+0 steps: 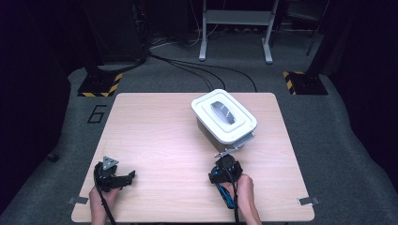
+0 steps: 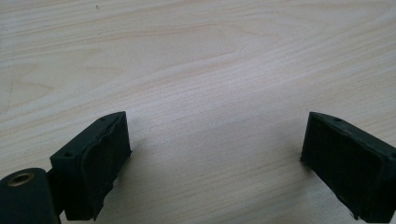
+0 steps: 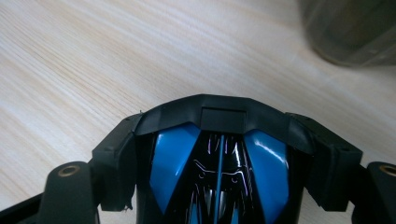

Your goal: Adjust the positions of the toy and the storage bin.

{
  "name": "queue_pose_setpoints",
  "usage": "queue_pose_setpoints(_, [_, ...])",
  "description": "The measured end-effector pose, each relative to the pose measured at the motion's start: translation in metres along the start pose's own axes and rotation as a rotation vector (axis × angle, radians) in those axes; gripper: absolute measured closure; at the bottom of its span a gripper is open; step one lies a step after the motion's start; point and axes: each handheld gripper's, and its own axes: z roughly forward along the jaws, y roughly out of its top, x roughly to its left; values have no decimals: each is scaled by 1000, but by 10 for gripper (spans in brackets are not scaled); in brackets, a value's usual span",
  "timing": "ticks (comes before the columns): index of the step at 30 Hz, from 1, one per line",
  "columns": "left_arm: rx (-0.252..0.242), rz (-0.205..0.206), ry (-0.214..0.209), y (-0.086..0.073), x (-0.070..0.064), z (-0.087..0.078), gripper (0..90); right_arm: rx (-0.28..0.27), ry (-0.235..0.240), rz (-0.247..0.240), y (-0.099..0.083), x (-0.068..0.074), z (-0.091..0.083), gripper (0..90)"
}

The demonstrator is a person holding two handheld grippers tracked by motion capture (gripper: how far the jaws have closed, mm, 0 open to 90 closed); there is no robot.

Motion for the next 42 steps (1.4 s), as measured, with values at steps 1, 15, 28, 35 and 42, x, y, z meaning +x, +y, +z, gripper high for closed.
queue_pose_setpoints(1, [0, 0, 0, 0, 0, 0, 77, -12, -6, -4, -1, 0, -3, 239])
queue_pose_setpoints(15, [2, 0, 0, 0, 0, 0, 77, -201, 17, 4, -14, -15, -51, 240])
queue_pose_setpoints(28, [3, 0, 0, 0, 0, 0, 77, -383, -36, 12, -26, -22, -101, 241])
queue_pose_setpoints(35, [0, -1, 0, 0, 0, 0, 77, -368, -85, 31, -31, -40, -118, 241])
queue_pose_setpoints(42, [3, 0, 0, 0, 0, 0, 77, -303, -149, 39, -34, -70, -121, 241])
